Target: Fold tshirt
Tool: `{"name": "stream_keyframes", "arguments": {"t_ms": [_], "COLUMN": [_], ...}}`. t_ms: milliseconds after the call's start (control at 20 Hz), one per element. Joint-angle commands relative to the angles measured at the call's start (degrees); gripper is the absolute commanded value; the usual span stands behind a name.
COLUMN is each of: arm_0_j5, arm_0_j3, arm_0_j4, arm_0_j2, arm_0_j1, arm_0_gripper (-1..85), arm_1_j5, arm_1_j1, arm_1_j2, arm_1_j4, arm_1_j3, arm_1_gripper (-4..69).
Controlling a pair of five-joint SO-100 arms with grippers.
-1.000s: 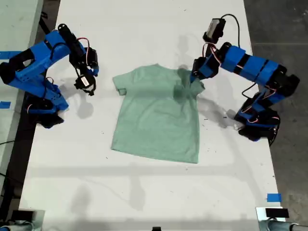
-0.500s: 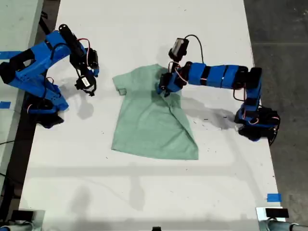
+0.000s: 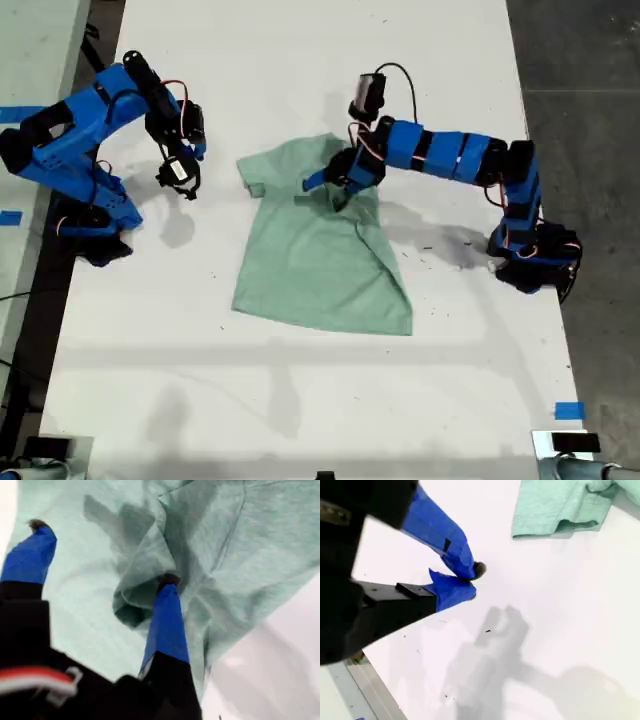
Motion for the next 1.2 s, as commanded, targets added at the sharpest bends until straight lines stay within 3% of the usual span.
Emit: {"name": "stream_keyframes", "arguments": {"t_ms": [0, 500, 700, 850, 1150], "arm_0_j5": [-0.3, 0.5, 3.4, 6.3, 10.5], "arm_0_j3": [-4.6, -7.2, -17.2, -26.0, -29.7], "arm_0_j4": [-0.2, -1.2, -0.4, 2.0, -1.9], "arm_0_j2": [0.2, -4.0, -14.8, -21.9, -30.1], "arm_0_j1": [1.0, 1.8, 3.2, 2.7, 1.1], "arm_0_gripper": [0.0, 0.6, 17.9, 25.5, 28.3], "arm_1_j5": [-2.2, -3.3, -1.9, -1.5, -1.4], "arm_1_j1": [0.4, 5.7, 6.3, 6.3, 6.1], "arm_1_j2": [14.9, 54.3, 62.6, 64.5, 65.8], "arm_1_j4": [4.2, 7.2, 6.7, 6.5, 6.6], "arm_1_j3": [-0.4, 32.7, 41.0, 43.3, 43.7], "arm_1_gripper": [30.2, 22.9, 20.5, 20.0, 19.4]}}
